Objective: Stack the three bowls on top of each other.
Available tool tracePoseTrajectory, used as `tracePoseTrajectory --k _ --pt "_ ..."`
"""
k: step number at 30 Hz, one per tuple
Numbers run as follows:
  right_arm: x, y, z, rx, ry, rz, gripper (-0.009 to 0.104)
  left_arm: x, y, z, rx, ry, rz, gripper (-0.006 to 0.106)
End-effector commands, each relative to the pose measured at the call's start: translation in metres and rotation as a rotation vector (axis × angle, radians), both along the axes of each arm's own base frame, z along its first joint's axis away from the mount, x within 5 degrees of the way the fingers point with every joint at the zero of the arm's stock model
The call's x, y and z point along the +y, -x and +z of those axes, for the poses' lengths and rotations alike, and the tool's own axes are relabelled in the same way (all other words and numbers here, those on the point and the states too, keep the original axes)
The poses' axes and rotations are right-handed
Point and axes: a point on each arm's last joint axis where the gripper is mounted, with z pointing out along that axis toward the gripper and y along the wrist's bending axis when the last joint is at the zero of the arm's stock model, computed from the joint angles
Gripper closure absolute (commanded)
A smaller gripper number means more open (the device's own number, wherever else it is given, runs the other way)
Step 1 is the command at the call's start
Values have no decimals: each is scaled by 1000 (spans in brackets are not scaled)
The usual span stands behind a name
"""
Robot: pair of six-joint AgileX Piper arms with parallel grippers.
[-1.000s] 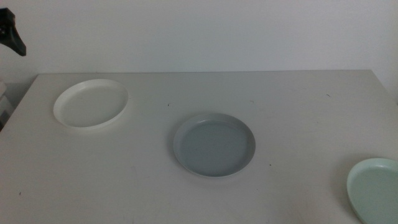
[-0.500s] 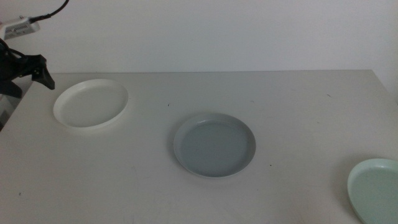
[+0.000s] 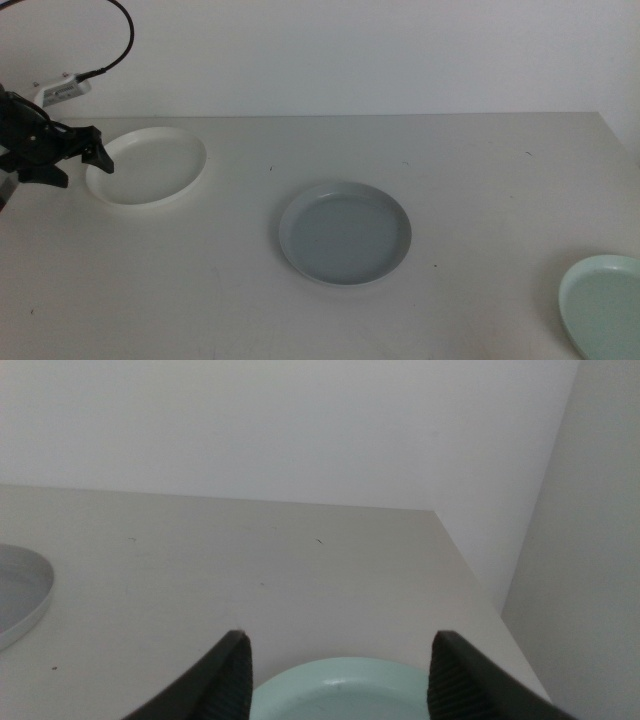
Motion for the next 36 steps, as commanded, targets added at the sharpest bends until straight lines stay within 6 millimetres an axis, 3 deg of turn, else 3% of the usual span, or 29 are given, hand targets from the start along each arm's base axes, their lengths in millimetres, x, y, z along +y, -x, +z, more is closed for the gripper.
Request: tracePoseTrajectory --k 1,6,10,24,29,36 --pt "1 2 11 -113 23 11 50 -5 -5 39 -126 0 7 -5" --pt "1 2 11 -113 23 11 50 -4 -7 28 -112 6 7 -2" --pt "1 2 11 -113 23 11 50 -5 -9 20 -102 33 16 13" --pt "1 2 11 -113 23 11 50 -8 -6 16 -61 70 1 101" --pt "1 2 11 -113 23 11 50 -6 2 34 -43 26 0 100" --pt "1 2 11 -113 23 11 50 -12 27 100 -92 -33 -46 100"
